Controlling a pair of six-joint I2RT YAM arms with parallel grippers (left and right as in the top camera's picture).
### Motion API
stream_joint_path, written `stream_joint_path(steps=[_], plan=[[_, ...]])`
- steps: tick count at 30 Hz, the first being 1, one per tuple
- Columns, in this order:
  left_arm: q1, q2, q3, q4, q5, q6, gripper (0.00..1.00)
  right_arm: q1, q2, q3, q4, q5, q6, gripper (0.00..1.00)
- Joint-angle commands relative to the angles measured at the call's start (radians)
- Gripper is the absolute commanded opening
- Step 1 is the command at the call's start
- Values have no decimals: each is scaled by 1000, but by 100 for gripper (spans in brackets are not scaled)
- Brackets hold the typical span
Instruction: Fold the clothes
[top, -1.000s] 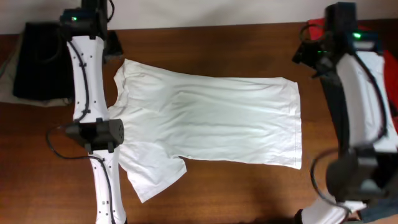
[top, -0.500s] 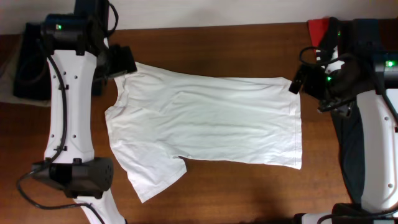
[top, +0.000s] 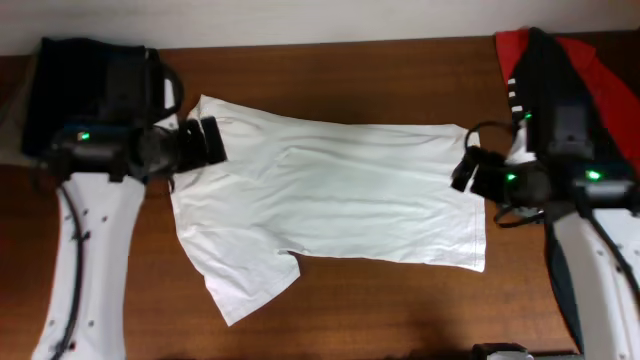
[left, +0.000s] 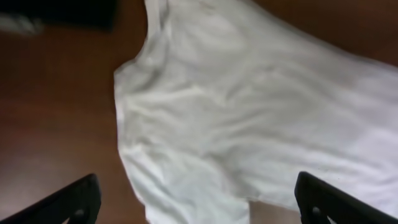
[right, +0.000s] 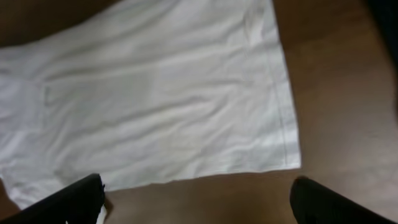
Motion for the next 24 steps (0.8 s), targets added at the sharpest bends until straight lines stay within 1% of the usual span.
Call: stream_joint_path(steps=[1,4,7,10,15,17,20,24], plan=[[2,10,-171,62,32,24,99,5,7,-145,132,-86,-2,99],[43,10,-340,182,11,16,99,5,38,-232,246,-98,24,99],[126,10,-500,275,11,-18,99,5,122,-237,269,-98,24,99],[154,11,-601,333,11,-18,99,5,210,-237,293,-112,24,99],[154,11,-669,423,4,-40,99,5,288,-237,337,-134,24,99],[156,20,-679,439,-9,-40,99,5,289,-237,356,-139,24,99],[173,56,-684,436,-10,-40,99,5,295,-237,364,-135,23,99],[239,129,-684,420,-8,-44,99,5,298,-237,362,-71,23,99]])
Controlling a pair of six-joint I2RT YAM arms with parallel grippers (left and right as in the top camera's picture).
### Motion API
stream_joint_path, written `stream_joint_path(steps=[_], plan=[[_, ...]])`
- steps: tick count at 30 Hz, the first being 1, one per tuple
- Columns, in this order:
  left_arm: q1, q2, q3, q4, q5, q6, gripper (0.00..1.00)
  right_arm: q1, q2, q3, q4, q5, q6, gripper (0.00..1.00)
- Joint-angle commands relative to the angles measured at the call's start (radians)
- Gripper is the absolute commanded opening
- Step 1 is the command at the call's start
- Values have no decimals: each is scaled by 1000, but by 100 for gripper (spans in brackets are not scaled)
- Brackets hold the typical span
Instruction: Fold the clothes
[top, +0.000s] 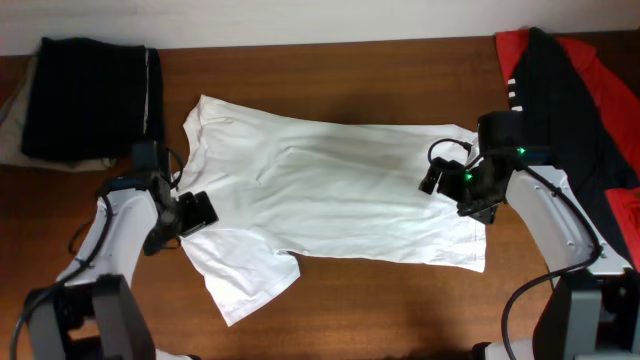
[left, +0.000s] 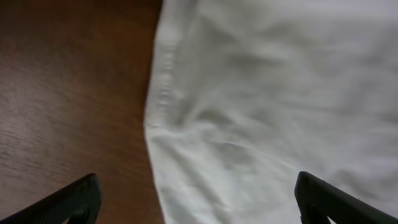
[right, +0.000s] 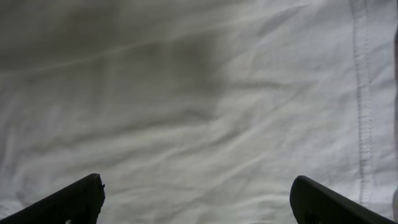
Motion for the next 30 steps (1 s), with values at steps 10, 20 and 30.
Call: stream_joint_path(steps=[10,20,30], plan=[[-67,35,-58,-147,116,-103,99,5,11,-5,10,42,7,99],[-67,35,-274,-11,132,-148,82,3,11,-5,-13,57,8,99],[-66,35,-279,28,151,-148,2,-164,10,-93,-201,105,-41,63]])
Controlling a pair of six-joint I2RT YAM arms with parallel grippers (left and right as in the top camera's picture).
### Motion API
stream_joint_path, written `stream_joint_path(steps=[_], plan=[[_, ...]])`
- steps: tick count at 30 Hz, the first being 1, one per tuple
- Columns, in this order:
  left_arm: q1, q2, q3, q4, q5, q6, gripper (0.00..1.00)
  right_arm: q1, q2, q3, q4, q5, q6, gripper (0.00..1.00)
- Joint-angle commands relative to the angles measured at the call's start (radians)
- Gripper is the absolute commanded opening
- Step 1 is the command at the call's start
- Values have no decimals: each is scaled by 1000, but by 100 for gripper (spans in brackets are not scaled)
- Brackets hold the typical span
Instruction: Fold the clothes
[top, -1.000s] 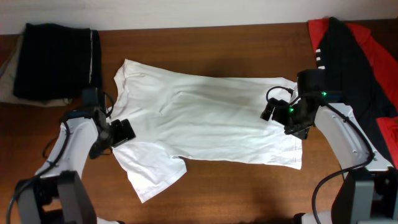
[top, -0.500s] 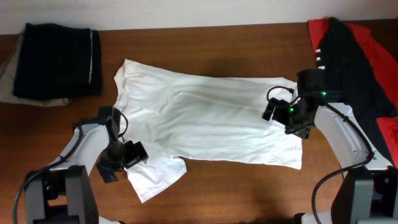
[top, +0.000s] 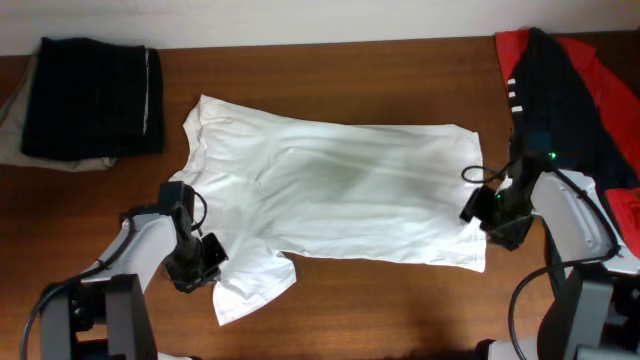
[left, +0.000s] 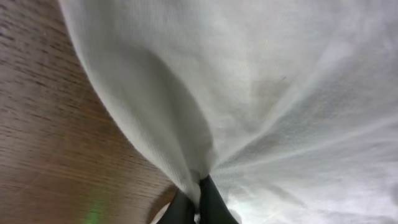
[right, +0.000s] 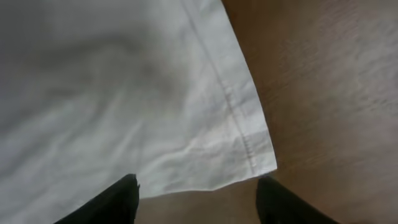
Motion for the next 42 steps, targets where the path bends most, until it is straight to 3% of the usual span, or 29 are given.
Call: stream_joint_path(steps=[1,6,10,11,12,14,17,22,34,37,42], plan=[[-2,42,-42,46,32,5,2,-1,3,-92,34,-6,-21,60],[-2,42,-42,71,62,5,2,-2,3,-225,146,-3,50,57],[-2,42,-42,72,62,6,2,-2,3,-296,252,-3,88,42],[-2,42,-42,72,62,5,2,-2,3,-311,269,-2,100,27],[-2,42,-42,72,62,5,1,-2,3,-312,275,-2,111,23],[-2,42,-41,74,62,6,1,-2,3,-312,281,-2,127,4],[-2,42,-16,68,63,13,1,-2,3,-286,287,-1,140,4],[-2,36,229,64,59,13,1,-2,3,-100,305,-50,164,4],[-2,53,265,760,15,12,1,18,36,-98,732,-59,244,4],[-4,151,265,921,-7,12,1,72,138,-98,923,-58,244,4],[-3,273,265,1107,-54,13,1,71,155,-98,1010,23,240,4]])
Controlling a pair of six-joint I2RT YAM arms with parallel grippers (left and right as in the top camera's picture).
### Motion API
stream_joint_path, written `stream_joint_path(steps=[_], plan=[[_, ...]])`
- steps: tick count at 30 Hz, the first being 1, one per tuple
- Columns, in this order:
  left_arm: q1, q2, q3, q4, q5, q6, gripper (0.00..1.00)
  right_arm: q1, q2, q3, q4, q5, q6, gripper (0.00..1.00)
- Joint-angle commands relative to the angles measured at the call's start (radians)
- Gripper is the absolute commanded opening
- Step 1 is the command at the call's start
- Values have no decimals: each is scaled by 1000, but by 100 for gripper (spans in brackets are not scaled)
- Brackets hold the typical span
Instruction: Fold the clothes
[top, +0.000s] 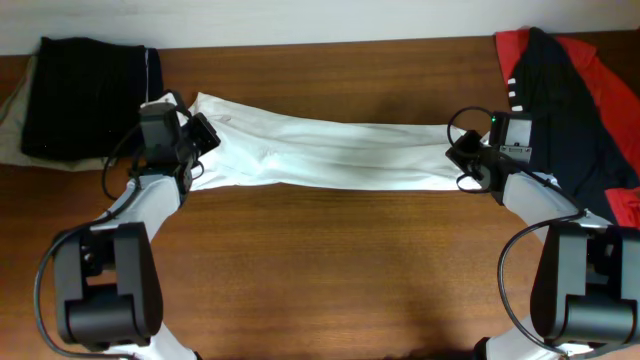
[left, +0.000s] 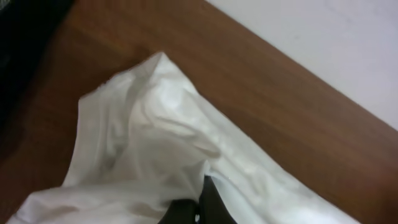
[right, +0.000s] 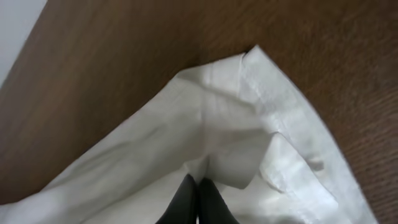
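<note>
A white T-shirt (top: 320, 155) lies folded lengthwise into a narrow band across the far half of the table. My left gripper (top: 188, 150) is shut on its sleeve end at the left; the wrist view shows the cloth (left: 161, 124) bunched at the closed fingers (left: 208, 205). At the right end my right gripper (top: 470, 165) is shut on the hem; its wrist view shows the hem corner (right: 273, 99) folded over the pinched fingers (right: 199, 199).
A folded black garment (top: 90, 95) sits at the far left corner, close to my left arm. A red and black garment (top: 570, 90) lies at the far right by my right arm. Bare wooden table (top: 330, 270) stretches in front of the shirt.
Both grippers were at the shirt's near edge, left shut on the sleeve, right open at the hem corner. Now both hold cloth at the far edge and the shirt is folded in half lengthwise.
The shirt lay spread flat with both grippers open at its two ends. They then came in low over the cloth, still open. Later they were at the near edge, the left pinching the sleeve. Now the near half lies over the far half, both grippers shut.
</note>
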Motion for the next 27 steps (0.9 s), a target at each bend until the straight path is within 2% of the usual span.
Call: stream_joint_path(steps=[1,2,3,4,5,6,7,10,12,14,16,17,18,19,20,21,23,27], plan=[[1,58,8,41,-56,12,2,1,0,8,1,76,5,4],[1,73,8,42,-99,12,5,1,0,8,-4,106,5,4],[1,86,8,43,-129,12,14,1,0,8,-9,126,5,4],[1,103,8,56,-132,13,41,1,0,8,-5,127,5,5],[1,110,8,60,-132,13,69,2,0,8,-1,127,5,31],[1,118,8,60,-132,13,87,2,0,8,-1,127,5,77],[1,118,8,61,-132,29,95,2,0,8,-2,126,5,99],[3,81,50,2,-101,51,97,-14,-26,27,-41,50,0,99],[4,-29,96,-127,-106,124,97,-55,-93,101,-216,55,-56,99],[3,-148,121,-246,-105,191,97,-101,-126,204,-401,54,-190,99],[3,-198,121,-379,-86,193,94,-139,-121,235,-485,30,-270,99],[2,-190,121,-418,-37,193,77,-139,-109,235,-481,-36,-270,72],[-9,-177,121,-448,27,193,50,-118,-84,235,-453,-151,-293,31],[-36,-161,121,-446,50,193,19,-96,-64,235,-435,-177,-291,13],[-74,-140,121,-431,48,193,5,-59,-29,235,-408,-177,-291,8],[-113,-107,121,-399,48,193,1,-25,12,235,-380,-177,-288,7],[-168,6,121,-278,37,192,1,1,104,235,-342,-174,-276,4],[-143,116,121,-231,11,170,1,-2,197,235,-334,-95,-261,4]])
